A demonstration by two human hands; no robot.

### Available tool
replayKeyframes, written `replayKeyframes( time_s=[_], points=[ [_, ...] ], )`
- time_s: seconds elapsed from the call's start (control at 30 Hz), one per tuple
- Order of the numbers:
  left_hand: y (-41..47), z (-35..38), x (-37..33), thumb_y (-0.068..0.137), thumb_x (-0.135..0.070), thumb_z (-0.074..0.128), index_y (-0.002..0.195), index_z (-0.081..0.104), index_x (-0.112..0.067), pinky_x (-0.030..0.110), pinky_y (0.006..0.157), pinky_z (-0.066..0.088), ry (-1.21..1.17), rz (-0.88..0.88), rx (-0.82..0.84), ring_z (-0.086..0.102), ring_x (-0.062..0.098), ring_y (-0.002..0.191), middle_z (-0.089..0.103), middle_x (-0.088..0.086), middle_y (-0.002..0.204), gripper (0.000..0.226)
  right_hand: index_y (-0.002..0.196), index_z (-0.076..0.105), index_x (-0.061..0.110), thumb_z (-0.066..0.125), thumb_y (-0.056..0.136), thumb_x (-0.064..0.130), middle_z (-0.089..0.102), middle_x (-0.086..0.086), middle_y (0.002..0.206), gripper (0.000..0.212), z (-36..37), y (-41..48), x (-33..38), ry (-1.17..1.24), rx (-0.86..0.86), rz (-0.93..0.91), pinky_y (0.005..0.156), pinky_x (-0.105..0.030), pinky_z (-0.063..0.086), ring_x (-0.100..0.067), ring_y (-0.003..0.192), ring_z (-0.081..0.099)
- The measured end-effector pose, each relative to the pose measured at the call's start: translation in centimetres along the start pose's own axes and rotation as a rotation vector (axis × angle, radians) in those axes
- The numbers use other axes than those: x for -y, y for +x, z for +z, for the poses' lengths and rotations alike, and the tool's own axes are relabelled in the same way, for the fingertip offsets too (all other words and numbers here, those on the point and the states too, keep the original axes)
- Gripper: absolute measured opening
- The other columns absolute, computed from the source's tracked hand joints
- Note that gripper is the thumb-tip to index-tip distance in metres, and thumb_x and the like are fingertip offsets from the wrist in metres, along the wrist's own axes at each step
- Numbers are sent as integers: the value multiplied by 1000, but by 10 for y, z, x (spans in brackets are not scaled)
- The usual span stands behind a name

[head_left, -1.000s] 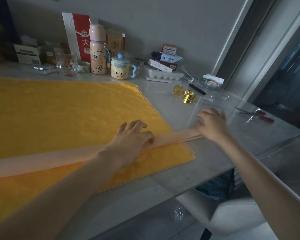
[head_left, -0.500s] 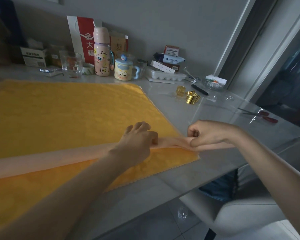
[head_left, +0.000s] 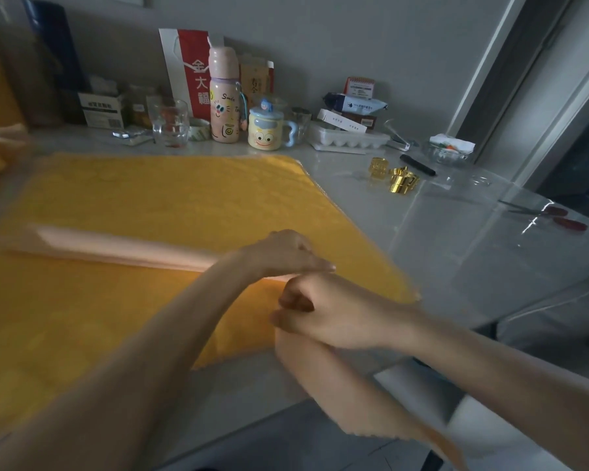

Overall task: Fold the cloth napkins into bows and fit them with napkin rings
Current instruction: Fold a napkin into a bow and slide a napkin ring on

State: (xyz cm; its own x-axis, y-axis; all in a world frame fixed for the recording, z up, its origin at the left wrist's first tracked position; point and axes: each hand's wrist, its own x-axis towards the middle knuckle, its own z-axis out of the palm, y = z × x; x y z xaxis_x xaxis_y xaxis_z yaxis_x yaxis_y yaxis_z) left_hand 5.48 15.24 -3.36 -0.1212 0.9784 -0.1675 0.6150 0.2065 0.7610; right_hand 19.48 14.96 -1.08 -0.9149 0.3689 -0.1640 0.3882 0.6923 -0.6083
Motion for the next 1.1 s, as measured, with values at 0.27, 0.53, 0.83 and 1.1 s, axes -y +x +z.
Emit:
replayKeyframes(
  time_s=[0.27,0.53,0.83,1.1],
  points=[
    [-6,-2,1,54,-48,66,101,69,-21,39,98,46,-21,19,47,56,17,111,62,-4,117,54,75,64,19,65,87,20,59,14,64,12,-46,10,-27,-31,-129,25,58,-13,38,6,56,51],
    [-9,-6,4,85,-18,65,110,63,-14,27,93,39,-65,5,19,51,15,111,56,-3,115,26,102,58,22,69,83,30,45,15,102,24,-47,24,-44,-169,-51,58,65,-10,44,1,80,52],
    [-24,-29,20,86,-2,58,107,65,-14,21,83,43,73,39,-142,57,15,105,64,2,111,25,89,64,19,66,84,39,64,3,94,20,-53,28,-49,-337,79,77,73,-35,49,-17,85,59],
    [-24,-86,42,96,-28,47,125,55,-7,29,84,41,644,-289,-194,52,25,112,54,11,127,36,96,63,1,60,88,18,63,-7,100,20,-78,84,-63,-429,-165,170,59,-21,38,-18,86,55]
  ],
)
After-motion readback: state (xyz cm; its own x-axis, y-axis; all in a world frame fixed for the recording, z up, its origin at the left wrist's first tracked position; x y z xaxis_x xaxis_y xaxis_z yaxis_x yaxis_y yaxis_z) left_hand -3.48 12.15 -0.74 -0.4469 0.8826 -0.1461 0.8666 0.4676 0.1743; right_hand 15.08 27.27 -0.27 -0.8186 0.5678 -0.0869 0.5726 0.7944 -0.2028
